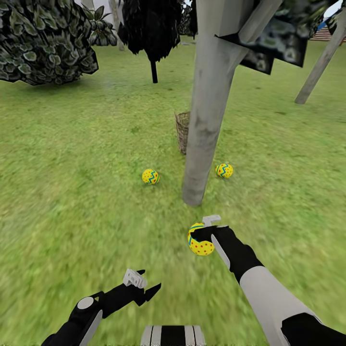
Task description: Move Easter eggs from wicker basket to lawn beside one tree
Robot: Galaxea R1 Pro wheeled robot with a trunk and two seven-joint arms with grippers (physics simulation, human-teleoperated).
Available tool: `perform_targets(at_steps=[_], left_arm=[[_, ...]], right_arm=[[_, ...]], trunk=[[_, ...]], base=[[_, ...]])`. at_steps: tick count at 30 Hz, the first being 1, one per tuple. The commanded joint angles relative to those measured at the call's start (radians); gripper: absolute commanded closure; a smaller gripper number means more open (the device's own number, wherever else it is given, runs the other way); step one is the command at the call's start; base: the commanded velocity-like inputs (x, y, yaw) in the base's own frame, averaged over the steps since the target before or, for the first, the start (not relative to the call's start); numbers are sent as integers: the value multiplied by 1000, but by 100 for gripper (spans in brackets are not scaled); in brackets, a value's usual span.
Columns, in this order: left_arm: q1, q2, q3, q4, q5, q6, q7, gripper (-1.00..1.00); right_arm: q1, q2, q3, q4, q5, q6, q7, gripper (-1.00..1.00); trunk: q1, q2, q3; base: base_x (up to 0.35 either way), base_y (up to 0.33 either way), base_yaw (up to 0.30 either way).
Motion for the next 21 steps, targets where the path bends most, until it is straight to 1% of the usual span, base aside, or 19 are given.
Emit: perform_targets(at_steps=[1, 18, 21], left_arm=[[0, 1, -1, -1, 11, 10, -1, -100], [0, 1, -2, -1, 11, 10, -1, -100], [0, 1, -1, -1, 11, 10, -1, -100]], right_arm=[[-1, 0, 2, -1, -8, 4, -2, 100], [-1, 0, 8, -4, -7, 3, -2, 100], [-2, -1, 0, 2, -12, 1, -4, 100]], trunk=[[0, -1, -5], [8, -5, -72], [8, -5, -72]], base=[[0, 0, 0], [0, 0, 0], [0, 0, 0]])
